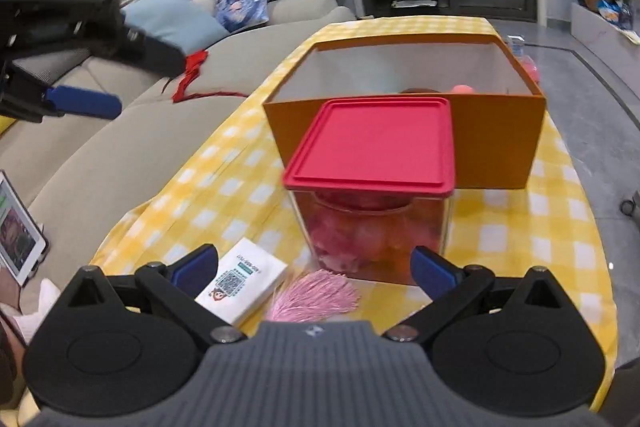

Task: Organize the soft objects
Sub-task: 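Withdraw both tools from the orange box toward the remaining items, then grasp the pink embroidered tasseled pouch with the right tool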

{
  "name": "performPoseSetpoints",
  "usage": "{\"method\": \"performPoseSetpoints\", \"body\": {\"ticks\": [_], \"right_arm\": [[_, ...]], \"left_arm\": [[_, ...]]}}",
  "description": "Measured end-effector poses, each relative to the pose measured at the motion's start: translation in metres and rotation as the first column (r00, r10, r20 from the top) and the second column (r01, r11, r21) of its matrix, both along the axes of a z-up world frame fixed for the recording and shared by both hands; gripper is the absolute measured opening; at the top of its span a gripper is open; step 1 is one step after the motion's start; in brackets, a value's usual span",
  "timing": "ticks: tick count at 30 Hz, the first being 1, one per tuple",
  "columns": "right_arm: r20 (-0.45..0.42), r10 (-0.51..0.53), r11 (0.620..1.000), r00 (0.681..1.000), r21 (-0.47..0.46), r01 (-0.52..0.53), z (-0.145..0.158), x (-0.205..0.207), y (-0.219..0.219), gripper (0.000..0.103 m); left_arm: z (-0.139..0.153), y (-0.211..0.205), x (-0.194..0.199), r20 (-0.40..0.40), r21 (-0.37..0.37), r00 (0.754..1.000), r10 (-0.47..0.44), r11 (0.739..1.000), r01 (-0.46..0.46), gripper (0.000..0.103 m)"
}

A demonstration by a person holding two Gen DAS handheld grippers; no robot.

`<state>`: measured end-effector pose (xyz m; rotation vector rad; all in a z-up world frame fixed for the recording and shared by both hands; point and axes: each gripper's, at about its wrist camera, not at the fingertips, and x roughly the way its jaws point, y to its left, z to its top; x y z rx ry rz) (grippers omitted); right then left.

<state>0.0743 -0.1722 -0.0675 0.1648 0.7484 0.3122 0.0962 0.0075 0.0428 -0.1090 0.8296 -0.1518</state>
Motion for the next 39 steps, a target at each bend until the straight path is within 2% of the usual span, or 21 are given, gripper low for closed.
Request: {"method": "performPoseSetpoints", "body": {"ticks": [5, 10, 13, 15, 17, 19, 21, 22, 25, 27, 29, 31, 34, 39], "right_arm": [[-0.039, 0.006, 1.0, 0.999, 0.012, -0.005, -0.008, 0.002, 0.001, 0.1], [-0.087, 0.04, 0.999, 0.995, 0.003, -0.04, -0.02, 0.0, 0.009, 0.1], [-0.125, 0.086, 0.995, 0.988, 0.054, -0.079, -0.025, 0.002, 0.019, 0.1], [-0.136, 0.124, 0.991, 0.983, 0.056, -0.117, -0.028, 0.003, 0.031, 0.1], [-0.143, 0.133, 0.991, 0.981, 0.01, -0.132, -0.032, 0.002, 0.042, 0.1], [-0.182, 0.097, 0.99, 0.979, -0.083, -0.113, -0.04, 0.002, 0.049, 0.1], [-0.239, 0.063, 0.982, 0.969, -0.158, -0.103, -0.052, 0.004, 0.05, 0.1], [-0.266, 0.059, 0.979, 0.962, -0.171, -0.107, -0.058, 0.006, 0.048, 0.099], [-0.347, 0.021, 0.977, 0.937, -0.191, -0.093, -0.079, 0.015, 0.045, 0.083], [-0.335, 0.031, 0.974, 0.942, -0.201, -0.103, -0.08, 0.017, 0.046, 0.076], [-0.323, 0.075, 0.963, 0.943, -0.222, -0.152, -0.078, 0.015, 0.053, 0.065], [-0.314, 0.097, 0.945, 0.944, -0.27, -0.187, -0.08, 0.011, 0.06, 0.063], [-0.314, 0.109, 0.935, 0.943, -0.289, -0.204, -0.078, 0.01, 0.062, 0.057], [-0.331, 0.074, 0.945, 0.941, -0.277, -0.172, -0.067, 0.013, 0.047, 0.055]], "left_arm": [[-0.016, 0.02, -0.024, -0.091, -0.021, 0.996, -0.001, 1.0, -0.001, 0.094], [-0.026, 0.054, -0.052, -0.174, -0.074, 0.979, 0.103, 0.99, -0.118, 0.094], [-0.036, 0.065, -0.078, -0.204, -0.036, 0.976, 0.077, 0.996, -0.086, 0.094], [-0.046, 0.071, -0.098, -0.214, -0.023, 0.974, 0.074, 0.997, -0.08, 0.094], [-0.055, 0.075, -0.112, -0.243, -0.037, 0.967, 0.074, 0.996, -0.085, 0.094], [-0.063, 0.074, -0.116, -0.257, -0.047, 0.966, 0.037, 0.998, -0.051, 0.094], [-0.067, 0.071, -0.114, -0.226, -0.025, 0.974, 0.013, 1.0, -0.019, 0.094], [-0.07, 0.069, -0.113, -0.213, -0.015, 0.977, 0.006, 1.0, -0.009, 0.094], [-0.084, 0.065, -0.108, -0.238, -0.028, 0.971, -0.027, 0.999, 0.021, 0.094], [-0.093, 0.062, -0.107, -0.261, -0.024, 0.965, -0.037, 0.999, 0.032, 0.094], [-0.097, 0.056, -0.108, -0.257, 0.018, 0.966, -0.035, 0.999, 0.041, 0.094], [-0.1, 0.051, -0.108, -0.245, 0.047, 0.968, -0.054, 0.997, 0.068, 0.094], [-0.107, 0.046, -0.105, -0.24, 0.05, 0.968, -0.073, 0.995, 0.087, 0.094], [-0.124, 0.039, -0.091, -0.209, 0.065, 0.972, -0.109, 0.99, 0.125, 0.094]]}}
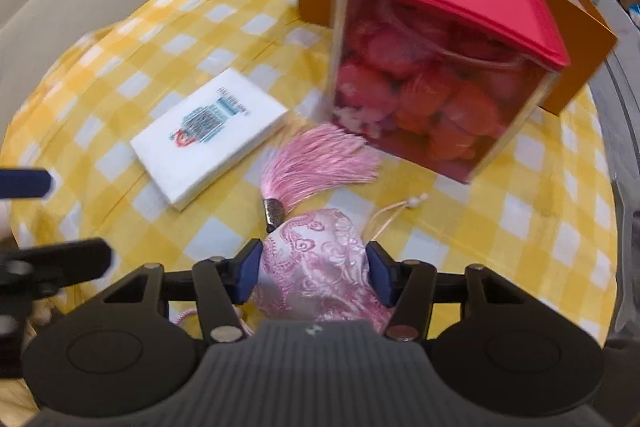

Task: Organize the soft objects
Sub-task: 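Grasp the pink embroidered tasseled pouch with the right tool, then grasp the white QR-code packet with the left tool while the right tool holds the pink pouch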

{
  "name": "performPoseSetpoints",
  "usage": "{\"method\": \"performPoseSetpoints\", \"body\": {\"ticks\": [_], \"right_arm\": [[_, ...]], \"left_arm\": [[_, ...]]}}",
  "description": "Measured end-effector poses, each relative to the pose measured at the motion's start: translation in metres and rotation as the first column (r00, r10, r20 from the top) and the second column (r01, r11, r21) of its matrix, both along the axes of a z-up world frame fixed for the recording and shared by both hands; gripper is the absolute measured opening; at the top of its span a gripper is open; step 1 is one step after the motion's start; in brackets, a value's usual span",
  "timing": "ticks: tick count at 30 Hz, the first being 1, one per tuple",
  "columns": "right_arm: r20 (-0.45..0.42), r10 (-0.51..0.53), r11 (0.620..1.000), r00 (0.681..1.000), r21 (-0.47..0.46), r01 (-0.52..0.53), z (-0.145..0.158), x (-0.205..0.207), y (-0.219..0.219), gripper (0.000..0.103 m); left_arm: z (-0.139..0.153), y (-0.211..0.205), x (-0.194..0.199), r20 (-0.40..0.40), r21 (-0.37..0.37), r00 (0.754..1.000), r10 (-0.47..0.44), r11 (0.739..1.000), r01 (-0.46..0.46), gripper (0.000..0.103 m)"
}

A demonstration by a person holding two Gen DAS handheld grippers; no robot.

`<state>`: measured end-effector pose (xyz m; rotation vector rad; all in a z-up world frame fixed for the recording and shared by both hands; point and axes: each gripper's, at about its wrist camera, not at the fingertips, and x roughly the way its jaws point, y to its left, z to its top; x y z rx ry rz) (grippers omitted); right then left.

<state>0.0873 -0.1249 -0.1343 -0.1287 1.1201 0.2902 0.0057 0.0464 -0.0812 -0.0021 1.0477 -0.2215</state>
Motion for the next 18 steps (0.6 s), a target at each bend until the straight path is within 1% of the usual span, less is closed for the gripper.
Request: {"method": "performPoseSetpoints", "body": {"ticks": [2, 5, 6, 8, 10, 12, 15, 17, 18], "right_arm": [[-0.004, -0.036, 0.999, 0.999, 0.03, 0.036, 0.008, 0.002, -0.013, 0.055], [0.001, -0.095, 0.993, 0.996, 0.068, 0.094, 0.017, 0.003, -0.032, 0.055], [-0.001, -0.105, 0.991, 0.994, 0.078, 0.105, 0.018, 0.004, -0.035, 0.055], [-0.005, -0.114, 0.988, 0.993, 0.101, 0.114, 0.02, 0.004, -0.039, 0.055], [-0.009, -0.108, 0.987, 0.994, 0.116, 0.109, 0.021, 0.005, -0.039, 0.055], [-0.008, -0.102, 0.987, 0.995, 0.124, 0.102, 0.022, 0.005, -0.039, 0.055], [-0.006, -0.101, 0.987, 0.995, 0.129, 0.101, 0.022, 0.005, -0.039, 0.056], [-0.004, -0.095, 0.987, 0.995, 0.134, 0.094, 0.023, 0.005, -0.039, 0.056], [-0.001, -0.092, 0.987, 0.996, 0.135, 0.092, 0.024, 0.004, -0.039, 0.056]], "left_arm": [[-0.008, -0.002, 0.006, -0.014, -0.003, 1.0, -0.023, 1.0, 0.023, 0.094], [-0.018, -0.002, 0.015, -0.02, -0.006, 1.0, -0.014, 1.0, 0.013, 0.094], [-0.019, -0.004, 0.02, -0.014, -0.002, 1.0, -0.014, 1.0, 0.014, 0.094], [-0.019, -0.01, 0.029, 0.012, 0.01, 0.999, -0.05, 0.999, 0.05, 0.094], [-0.02, -0.018, 0.037, 0.036, 0.038, 0.995, -0.094, 0.995, 0.093, 0.094], [-0.023, -0.025, 0.047, 0.05, 0.079, 0.992, -0.118, 0.99, 0.113, 0.094], [-0.035, -0.03, 0.06, 0.034, 0.133, 0.992, -0.123, 0.984, 0.118, 0.094], [-0.045, -0.033, 0.068, 0.021, 0.187, 0.992, -0.122, 0.976, 0.116, 0.094], [-0.048, -0.033, 0.071, 0.014, 0.198, 0.992, -0.123, 0.973, 0.117, 0.094]]}}
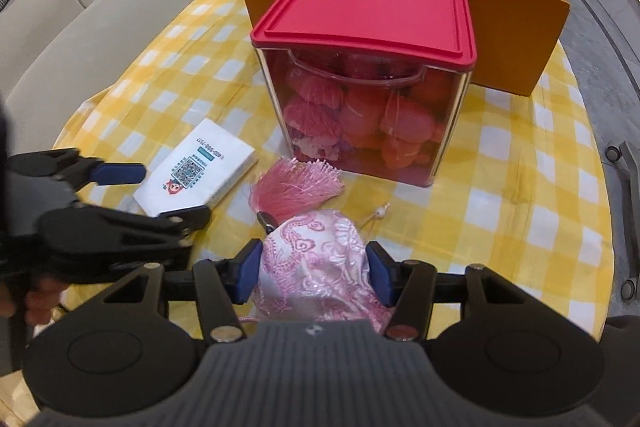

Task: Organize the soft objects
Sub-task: 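Grasp the white QR-code packet with the left tool while the right tool holds the pink pouch, then carry the white packet with the left tool while the right tool carries the pink pouch to the box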

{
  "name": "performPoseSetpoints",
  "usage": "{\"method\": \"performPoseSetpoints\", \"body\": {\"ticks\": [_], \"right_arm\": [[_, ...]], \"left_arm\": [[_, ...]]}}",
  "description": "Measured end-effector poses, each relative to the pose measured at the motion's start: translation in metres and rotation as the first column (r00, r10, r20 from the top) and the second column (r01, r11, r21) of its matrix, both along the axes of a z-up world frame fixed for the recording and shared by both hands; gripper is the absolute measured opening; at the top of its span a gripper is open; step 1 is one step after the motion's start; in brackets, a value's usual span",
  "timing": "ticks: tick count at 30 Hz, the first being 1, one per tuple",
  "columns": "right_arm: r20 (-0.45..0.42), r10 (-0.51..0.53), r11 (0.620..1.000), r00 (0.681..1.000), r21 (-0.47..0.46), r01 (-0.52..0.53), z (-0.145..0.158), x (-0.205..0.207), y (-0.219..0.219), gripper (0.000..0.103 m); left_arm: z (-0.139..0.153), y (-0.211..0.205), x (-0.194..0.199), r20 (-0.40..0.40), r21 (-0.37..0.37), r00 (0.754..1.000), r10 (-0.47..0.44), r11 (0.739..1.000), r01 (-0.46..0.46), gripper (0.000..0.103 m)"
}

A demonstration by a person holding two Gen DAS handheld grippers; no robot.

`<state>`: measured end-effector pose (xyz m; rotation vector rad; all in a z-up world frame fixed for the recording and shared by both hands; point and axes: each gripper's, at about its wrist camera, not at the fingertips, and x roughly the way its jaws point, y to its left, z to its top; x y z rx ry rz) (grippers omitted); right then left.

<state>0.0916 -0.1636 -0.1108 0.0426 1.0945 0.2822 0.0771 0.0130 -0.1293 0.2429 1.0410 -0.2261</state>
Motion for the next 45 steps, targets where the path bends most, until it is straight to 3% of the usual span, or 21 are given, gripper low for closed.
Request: {"method": "performPoseSetpoints", "body": {"ticks": [5, 9, 12, 20, 23, 29, 34, 38, 45], "right_arm": [[-0.004, -0.015, 1.0, 1.0, -0.01, 0.015, -0.003, 0.001, -0.002, 0.056], [-0.018, -0.019, 1.0, 1.0, 0.0, 0.019, -0.004, 0.001, -0.004, 0.056], [-0.018, -0.017, 1.0, 1.0, 0.0, 0.017, -0.004, 0.0, -0.003, 0.056], [-0.034, -0.013, 1.0, 0.999, -0.008, 0.013, -0.008, 0.001, -0.001, 0.057], [-0.038, -0.008, 1.0, 0.999, -0.009, 0.007, -0.01, 0.002, 0.0, 0.057], [-0.026, -0.008, 1.0, 1.0, -0.005, 0.008, -0.009, 0.002, -0.001, 0.057], [-0.004, -0.001, 1.0, 1.0, 0.016, 0.001, -0.003, 0.001, -0.003, 0.056], [0.004, -0.001, 1.0, 1.0, 0.017, 0.001, 0.0, 0.001, -0.005, 0.056], [-0.004, -0.004, 0.996, 1.0, 0.095, 0.005, 0.006, 0.001, -0.01, 0.056]], "left_arm": [[-0.007, 0.003, 0.011, -0.028, -0.057, 1.0, -0.012, 0.998, 0.01, 0.098], [-0.01, 0.001, 0.014, 0.008, -0.076, 1.0, 0.003, 0.997, -0.002, 0.103], [-0.014, -0.002, 0.013, 0.038, -0.076, 0.999, 0.01, 0.997, -0.007, 0.103], [-0.014, 0.0, 0.012, 0.031, -0.093, 0.999, -0.022, 0.995, 0.024, 0.103], [-0.011, 0.001, 0.013, 0.037, -0.097, 0.999, -0.027, 0.995, 0.03, 0.082], [-0.007, 0.006, 0.008, 0.038, -0.113, 0.999, -0.014, 0.993, 0.018, 0.077], [-0.001, 0.024, 0.008, 0.018, -0.196, 0.998, 0.067, 0.979, -0.062, 0.076], [0.008, 0.033, 0.013, 0.027, -0.172, 0.985, 0.171, 0.971, -0.164, 0.076], [0.023, 0.045, 0.016, -0.032, -0.222, 0.973, 0.228, 0.948, -0.229, 0.076]]}}
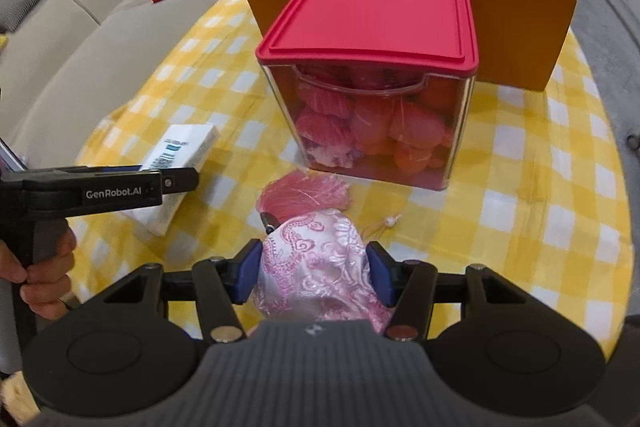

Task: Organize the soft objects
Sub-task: 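Carry the white packet with the left tool while the right tool carries the pink pouch to the box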

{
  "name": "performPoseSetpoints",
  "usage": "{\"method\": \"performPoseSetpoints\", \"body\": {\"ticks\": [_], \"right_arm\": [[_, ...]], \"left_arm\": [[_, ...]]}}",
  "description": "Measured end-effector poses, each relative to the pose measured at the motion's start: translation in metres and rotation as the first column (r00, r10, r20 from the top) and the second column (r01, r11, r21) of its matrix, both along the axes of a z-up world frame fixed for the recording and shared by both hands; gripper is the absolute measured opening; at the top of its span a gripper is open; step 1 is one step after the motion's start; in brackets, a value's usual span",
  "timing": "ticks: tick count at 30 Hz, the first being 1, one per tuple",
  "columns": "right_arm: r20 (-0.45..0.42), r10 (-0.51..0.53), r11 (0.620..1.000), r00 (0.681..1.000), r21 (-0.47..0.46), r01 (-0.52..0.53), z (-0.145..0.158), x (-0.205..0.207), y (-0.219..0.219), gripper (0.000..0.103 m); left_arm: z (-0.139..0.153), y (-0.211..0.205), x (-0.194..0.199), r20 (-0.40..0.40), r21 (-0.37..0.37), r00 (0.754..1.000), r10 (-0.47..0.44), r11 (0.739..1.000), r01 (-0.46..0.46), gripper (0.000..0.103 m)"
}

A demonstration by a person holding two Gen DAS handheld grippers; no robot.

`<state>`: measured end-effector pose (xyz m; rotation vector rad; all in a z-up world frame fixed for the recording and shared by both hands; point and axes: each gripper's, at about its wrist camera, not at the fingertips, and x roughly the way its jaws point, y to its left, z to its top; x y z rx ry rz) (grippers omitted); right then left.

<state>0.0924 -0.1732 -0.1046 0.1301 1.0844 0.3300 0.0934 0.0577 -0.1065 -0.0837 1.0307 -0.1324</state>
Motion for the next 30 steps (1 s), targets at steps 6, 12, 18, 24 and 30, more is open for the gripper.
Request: {"method": "performPoseSetpoints", "body": {"ticks": [6, 12, 18, 24, 30], "right_arm": [[-0.033, -0.013, 0.996, 0.999, 0.092, 0.016, 0.0, 0.0, -0.003, 0.056], [-0.015, 0.019, 0.98, 1.0, 0.196, -0.016, 0.009, -0.005, -0.001, 0.056], [-0.092, 0.017, 0.924, 0.996, 0.382, 0.019, 0.012, -0.005, -0.004, 0.056], [-0.079, -0.006, 0.876, 0.997, 0.481, 0.043, 0.029, -0.007, -0.008, 0.056], [-0.044, -0.048, 0.825, 0.998, 0.561, 0.065, 0.054, -0.005, -0.019, 0.056]], "left_arm": [[0.019, 0.005, -0.001, 0.033, -0.049, 0.999, -0.008, 0.999, 0.009, 0.076], [0.036, 0.014, 0.001, 0.034, -0.084, 0.998, 0.046, 0.996, -0.043, 0.076], [0.052, 0.029, 0.002, 0.069, -0.111, 0.994, 0.086, 0.991, -0.078, 0.076], [0.07, 0.039, -0.001, 0.102, -0.109, 0.988, 0.12, 0.988, -0.109, 0.076], [0.09, 0.041, -0.002, 0.147, -0.13, 0.98, 0.132, 0.985, -0.113, 0.076]]}}
